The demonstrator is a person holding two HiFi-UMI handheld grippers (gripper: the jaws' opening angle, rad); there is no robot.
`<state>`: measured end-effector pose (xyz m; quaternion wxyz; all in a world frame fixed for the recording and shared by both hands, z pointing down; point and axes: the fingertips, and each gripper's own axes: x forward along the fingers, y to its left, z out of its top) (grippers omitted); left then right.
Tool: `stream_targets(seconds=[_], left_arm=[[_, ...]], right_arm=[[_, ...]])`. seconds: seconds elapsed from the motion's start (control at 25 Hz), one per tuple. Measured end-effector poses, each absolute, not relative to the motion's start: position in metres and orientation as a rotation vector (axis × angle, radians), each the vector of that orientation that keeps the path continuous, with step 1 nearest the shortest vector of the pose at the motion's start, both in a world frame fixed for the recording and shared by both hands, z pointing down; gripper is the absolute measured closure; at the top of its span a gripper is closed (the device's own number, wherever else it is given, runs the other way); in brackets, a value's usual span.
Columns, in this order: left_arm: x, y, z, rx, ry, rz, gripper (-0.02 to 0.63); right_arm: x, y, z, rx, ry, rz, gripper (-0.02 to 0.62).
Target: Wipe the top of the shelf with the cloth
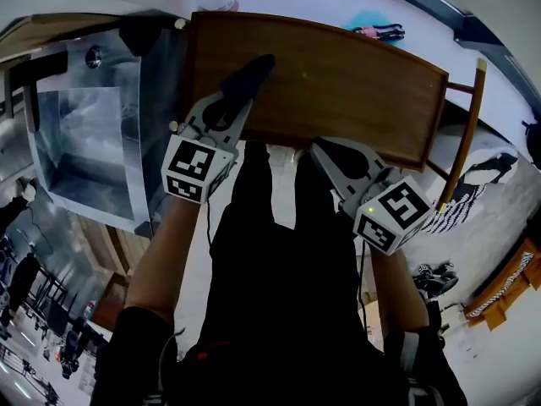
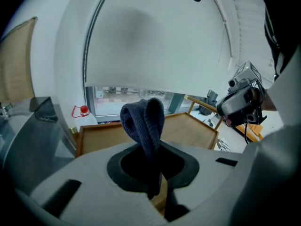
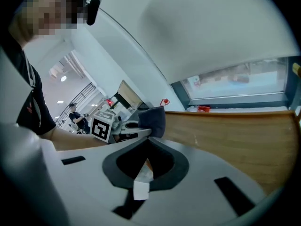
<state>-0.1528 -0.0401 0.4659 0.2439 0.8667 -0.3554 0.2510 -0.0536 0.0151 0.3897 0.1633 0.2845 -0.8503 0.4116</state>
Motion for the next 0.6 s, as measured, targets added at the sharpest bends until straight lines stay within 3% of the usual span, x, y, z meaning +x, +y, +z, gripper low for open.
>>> stream_targets(seconds=[0.32,0.6], left_arm=[[-0.232,-0.020,0.482,2.287,-1.093,0.750,0.552],[-0.253,-0.008,0.496,2.268,-1.129,0.821,0.552]], right_arm=[[-0.121,0.018,0.397,0.675,-2.421,1.155,0.591],[-0.139,0.024,0.404,0.635,-2.404,1.151,0.591]])
